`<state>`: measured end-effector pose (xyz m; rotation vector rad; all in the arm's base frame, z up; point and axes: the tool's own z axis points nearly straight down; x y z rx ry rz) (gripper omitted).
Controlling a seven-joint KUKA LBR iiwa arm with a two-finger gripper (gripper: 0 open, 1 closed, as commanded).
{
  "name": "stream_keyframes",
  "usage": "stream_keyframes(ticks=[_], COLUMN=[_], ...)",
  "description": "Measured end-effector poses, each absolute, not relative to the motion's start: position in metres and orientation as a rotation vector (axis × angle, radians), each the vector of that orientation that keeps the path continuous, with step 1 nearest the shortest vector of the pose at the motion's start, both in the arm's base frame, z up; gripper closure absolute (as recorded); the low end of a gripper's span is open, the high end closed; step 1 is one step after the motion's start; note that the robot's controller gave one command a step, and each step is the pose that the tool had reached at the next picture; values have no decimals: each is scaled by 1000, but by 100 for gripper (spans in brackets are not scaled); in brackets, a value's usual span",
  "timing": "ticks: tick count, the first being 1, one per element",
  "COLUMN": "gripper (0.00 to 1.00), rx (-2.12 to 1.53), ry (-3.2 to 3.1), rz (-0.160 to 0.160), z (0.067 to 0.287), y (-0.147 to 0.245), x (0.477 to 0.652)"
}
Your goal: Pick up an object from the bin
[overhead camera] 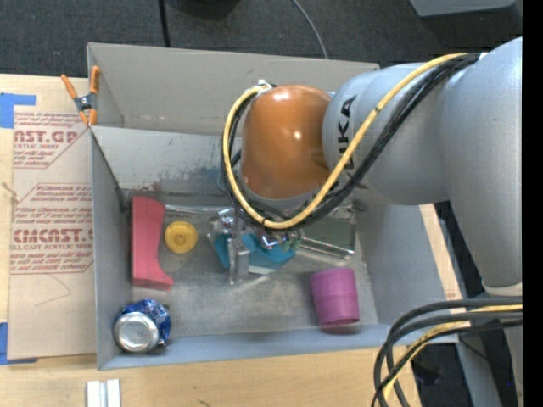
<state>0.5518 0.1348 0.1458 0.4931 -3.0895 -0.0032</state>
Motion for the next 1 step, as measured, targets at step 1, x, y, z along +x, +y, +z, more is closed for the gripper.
stream_keyframes(ticks=[1], gripper=[100], rx=[526], ry=[-3130], rz=[-21], z=[143], y=[128], x=[575])
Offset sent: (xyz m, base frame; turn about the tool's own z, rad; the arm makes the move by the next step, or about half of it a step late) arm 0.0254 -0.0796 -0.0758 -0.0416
